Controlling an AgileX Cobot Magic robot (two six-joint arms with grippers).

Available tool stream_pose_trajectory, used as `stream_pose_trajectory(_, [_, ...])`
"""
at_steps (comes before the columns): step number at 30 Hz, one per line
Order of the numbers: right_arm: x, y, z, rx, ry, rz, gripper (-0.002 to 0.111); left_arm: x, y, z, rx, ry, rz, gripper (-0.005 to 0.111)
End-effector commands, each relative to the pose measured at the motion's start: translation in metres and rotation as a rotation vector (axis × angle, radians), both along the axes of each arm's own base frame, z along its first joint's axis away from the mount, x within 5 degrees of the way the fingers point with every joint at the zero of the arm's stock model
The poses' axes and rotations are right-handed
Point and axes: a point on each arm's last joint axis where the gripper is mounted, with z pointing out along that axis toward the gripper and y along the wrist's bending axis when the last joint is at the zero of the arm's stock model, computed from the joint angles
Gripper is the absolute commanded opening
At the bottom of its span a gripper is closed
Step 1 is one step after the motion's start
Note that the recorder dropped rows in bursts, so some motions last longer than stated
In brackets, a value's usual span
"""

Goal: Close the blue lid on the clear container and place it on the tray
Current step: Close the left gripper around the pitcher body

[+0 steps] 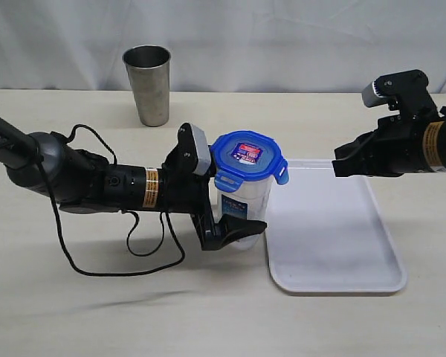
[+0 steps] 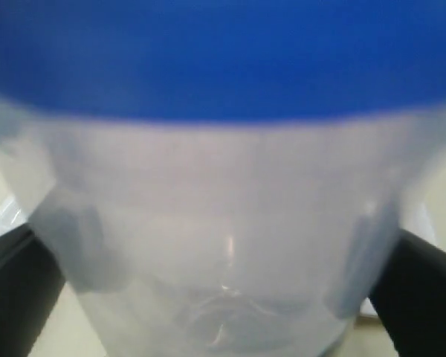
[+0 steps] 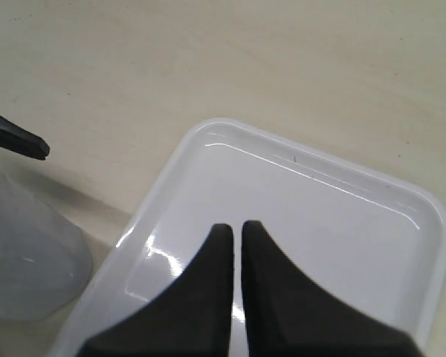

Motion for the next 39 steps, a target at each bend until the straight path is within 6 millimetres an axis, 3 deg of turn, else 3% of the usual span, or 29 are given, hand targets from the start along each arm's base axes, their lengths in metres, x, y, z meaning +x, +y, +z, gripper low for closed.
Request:
stream_pose_trajectory(1, [0.0,-0.002,0.002,-0.01,-0.009,-0.01,0.004,0.001,-0.003,0.001,-0.01,-0.008,0.002,0.105])
stream_pose_trajectory(20, [-0.001,-0.002,0.002,-0.006,-0.007,-0.008,0.004,-0.006,-0.011,0.002,-0.01,-0.028,-0.043,0.105])
stream_pose_trajectory(30, [-0.001,-0.002,0.002,-0.006,-0.007,-0.008,0.004,-0.012,-0.014,0.014,-0.153,-0.028,-0.1,0.105])
stream_pose_trajectory(39, [-0.001,0.0,0.002,0.006,-0.004,0.005,0.004,-0.002,-0.009,0.001,-0.001,-0.011,0.015,0.105])
